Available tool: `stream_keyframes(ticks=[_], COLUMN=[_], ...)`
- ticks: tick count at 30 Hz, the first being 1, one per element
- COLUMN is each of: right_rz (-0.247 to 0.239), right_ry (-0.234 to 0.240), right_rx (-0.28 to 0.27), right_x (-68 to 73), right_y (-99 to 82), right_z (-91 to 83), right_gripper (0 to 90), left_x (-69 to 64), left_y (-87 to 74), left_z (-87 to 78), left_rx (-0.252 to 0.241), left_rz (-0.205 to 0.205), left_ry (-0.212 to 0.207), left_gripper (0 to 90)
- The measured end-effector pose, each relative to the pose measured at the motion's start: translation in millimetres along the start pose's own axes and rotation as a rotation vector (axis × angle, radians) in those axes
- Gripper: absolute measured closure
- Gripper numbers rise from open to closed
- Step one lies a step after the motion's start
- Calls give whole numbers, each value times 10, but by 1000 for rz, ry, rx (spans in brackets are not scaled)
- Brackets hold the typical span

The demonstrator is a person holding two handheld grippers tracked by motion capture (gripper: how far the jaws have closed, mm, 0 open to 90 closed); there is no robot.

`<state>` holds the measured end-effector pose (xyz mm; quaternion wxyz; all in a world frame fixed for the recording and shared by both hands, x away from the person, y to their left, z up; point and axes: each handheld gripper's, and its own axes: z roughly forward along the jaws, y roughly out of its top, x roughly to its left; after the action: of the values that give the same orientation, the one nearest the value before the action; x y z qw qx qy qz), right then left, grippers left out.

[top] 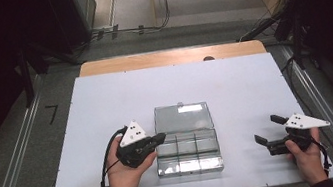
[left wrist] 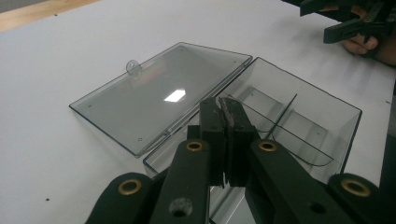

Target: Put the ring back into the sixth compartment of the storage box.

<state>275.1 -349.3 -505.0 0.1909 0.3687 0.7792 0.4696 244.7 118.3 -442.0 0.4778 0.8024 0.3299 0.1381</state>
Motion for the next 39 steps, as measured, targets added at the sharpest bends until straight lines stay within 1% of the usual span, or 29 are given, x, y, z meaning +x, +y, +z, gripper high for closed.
stream_keyframes(ticks=[20, 33, 39], right_rz=[-3, -5, -5], right_ry=[0, 0, 1], right_rx=[3, 3, 3], right_x=[6, 7, 7], right_y=[2, 2, 2], right_z=[-1, 0, 1], right_gripper=[0, 0, 0], left_x=[-124, -216, -267], left_y=[40, 60, 67], left_z=[72, 150, 193], left_rx=[-2, -2, 3], left_rz=[15, 21, 32], left_ry=[-37, -69, -82], left_gripper=[887, 887, 887])
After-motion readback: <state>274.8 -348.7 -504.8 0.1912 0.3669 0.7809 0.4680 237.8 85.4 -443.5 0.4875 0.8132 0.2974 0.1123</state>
